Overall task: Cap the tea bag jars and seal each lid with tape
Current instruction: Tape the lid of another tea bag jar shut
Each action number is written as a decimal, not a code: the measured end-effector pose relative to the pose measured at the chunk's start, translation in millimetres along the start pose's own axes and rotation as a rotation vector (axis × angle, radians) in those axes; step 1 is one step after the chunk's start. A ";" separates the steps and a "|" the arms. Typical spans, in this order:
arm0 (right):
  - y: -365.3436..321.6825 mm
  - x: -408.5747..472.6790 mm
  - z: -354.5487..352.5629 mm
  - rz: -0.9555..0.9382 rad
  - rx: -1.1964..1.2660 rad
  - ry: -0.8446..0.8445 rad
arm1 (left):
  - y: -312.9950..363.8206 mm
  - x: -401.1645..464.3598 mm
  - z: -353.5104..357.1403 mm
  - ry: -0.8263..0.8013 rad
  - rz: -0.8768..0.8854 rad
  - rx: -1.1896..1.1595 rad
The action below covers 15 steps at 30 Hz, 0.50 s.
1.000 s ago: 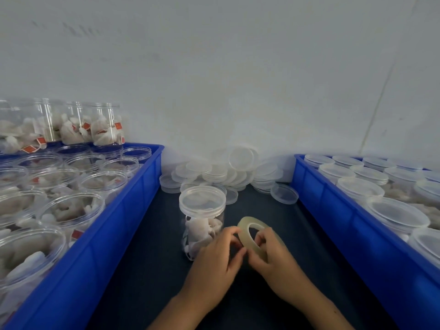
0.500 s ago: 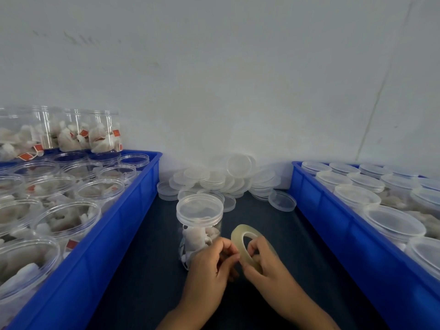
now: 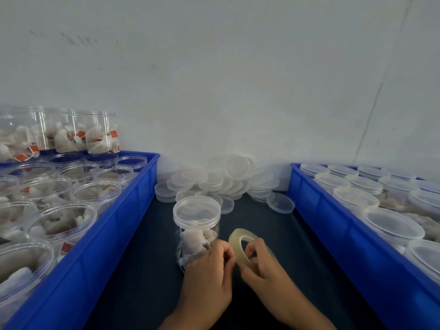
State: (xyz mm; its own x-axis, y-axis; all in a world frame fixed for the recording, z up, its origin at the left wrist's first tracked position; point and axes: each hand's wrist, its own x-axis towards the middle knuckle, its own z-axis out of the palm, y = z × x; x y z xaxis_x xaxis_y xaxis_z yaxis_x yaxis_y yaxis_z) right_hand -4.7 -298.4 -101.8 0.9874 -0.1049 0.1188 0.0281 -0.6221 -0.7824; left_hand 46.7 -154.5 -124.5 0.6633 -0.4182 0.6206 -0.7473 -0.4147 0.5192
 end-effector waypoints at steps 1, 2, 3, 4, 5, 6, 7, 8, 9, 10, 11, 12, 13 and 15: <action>0.1 0.2 -0.4 0.002 -0.011 0.002 | 1.1 0.6 -0.3 0.012 0.001 -0.003; -0.1 0.3 -0.8 0.003 -0.020 0.001 | 1.6 1.0 -0.3 0.029 -0.001 -0.019; -0.4 -0.1 -1.2 0.004 -0.020 -0.003 | 1.6 1.1 -0.1 0.043 -0.013 -0.045; -0.8 -0.6 -1.5 0.001 -0.008 -0.007 | 1.4 1.4 0.6 0.044 -0.039 -0.080; -0.9 -1.4 -1.3 -0.007 0.008 -0.011 | 1.1 1.3 0.9 0.029 -0.071 -0.120; -1.2 -1.9 -1.2 -0.015 0.017 -0.014 | 0.2 1.2 1.4 0.010 -0.100 -0.162; -1.1 -2.5 -1.0 -0.021 0.014 -0.013 | -0.7 1.3 2.1 -0.006 -0.119 -0.196; -1.5 -2.8 -0.4 -0.026 0.003 -0.012 | -1.1 1.1 2.6 -0.010 -0.126 -0.220; -1.8 -2.8 0.4 -0.029 -0.008 -0.012 | -1.2 0.9 3.1 0.001 -0.128 -0.239; -2.2 -2.8 0.9 -0.029 -0.010 -0.011 | -1.4 0.6 4.1 0.020 -0.137 -0.259; -2.4 -2.9 1.6 -0.024 0.003 -0.009 | -1.4 0.2 5.2 0.039 -0.158 -0.278; -2.8 -2.8 1.8 -0.018 0.025 -0.007 | -1.9 0.1 6.2 0.056 -0.182 -0.297; -3.4 -3.0 1.8 -0.014 0.045 -0.010 | -2.5 0.3 7.2 0.068 -0.197 -0.312; -4.4 -3.5 0.6 -0.016 0.056 -0.018 | -3.7 0.4 8.5 0.076 -0.187 -0.325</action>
State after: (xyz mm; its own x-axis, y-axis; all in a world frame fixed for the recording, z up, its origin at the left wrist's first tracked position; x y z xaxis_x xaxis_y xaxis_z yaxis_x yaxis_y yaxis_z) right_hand -8.2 -294.9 -99.1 0.9893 -0.0814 0.1212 0.0520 -0.5789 -0.8138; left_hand 50.1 -160.0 -131.2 0.7937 -0.2934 0.5328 -0.5953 -0.1950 0.7795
